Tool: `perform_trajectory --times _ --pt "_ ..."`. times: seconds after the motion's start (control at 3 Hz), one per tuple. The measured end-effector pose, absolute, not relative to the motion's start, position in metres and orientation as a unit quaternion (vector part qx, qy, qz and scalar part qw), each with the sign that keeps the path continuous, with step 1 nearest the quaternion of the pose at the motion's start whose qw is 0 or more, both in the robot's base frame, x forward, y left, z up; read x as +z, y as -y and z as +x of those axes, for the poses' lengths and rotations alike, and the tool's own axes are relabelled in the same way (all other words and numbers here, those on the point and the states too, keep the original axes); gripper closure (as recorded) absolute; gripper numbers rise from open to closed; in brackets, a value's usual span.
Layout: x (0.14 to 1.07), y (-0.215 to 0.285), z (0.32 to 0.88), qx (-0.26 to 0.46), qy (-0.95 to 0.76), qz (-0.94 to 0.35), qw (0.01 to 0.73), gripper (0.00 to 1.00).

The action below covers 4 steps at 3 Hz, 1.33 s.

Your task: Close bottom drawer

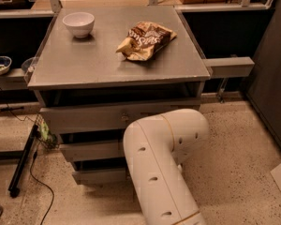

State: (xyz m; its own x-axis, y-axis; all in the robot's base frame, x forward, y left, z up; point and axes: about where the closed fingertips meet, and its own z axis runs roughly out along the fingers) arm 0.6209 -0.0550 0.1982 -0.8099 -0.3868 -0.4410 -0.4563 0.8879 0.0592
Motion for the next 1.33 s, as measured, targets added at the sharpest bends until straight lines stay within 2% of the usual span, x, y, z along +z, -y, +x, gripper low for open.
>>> perform_trajectory --times 0.33,1.0,1.33 --pt "0.1981 0.055 0.6209 0.081 -0.948 -0.222 0.214 0.48" --pt "0.198 0.055 0.6208 0.081 -0.948 -0.222 0.213 0.94" --pt "0.1979 0.055 0.6208 0.081 -0.948 -0.222 0.213 1.0"
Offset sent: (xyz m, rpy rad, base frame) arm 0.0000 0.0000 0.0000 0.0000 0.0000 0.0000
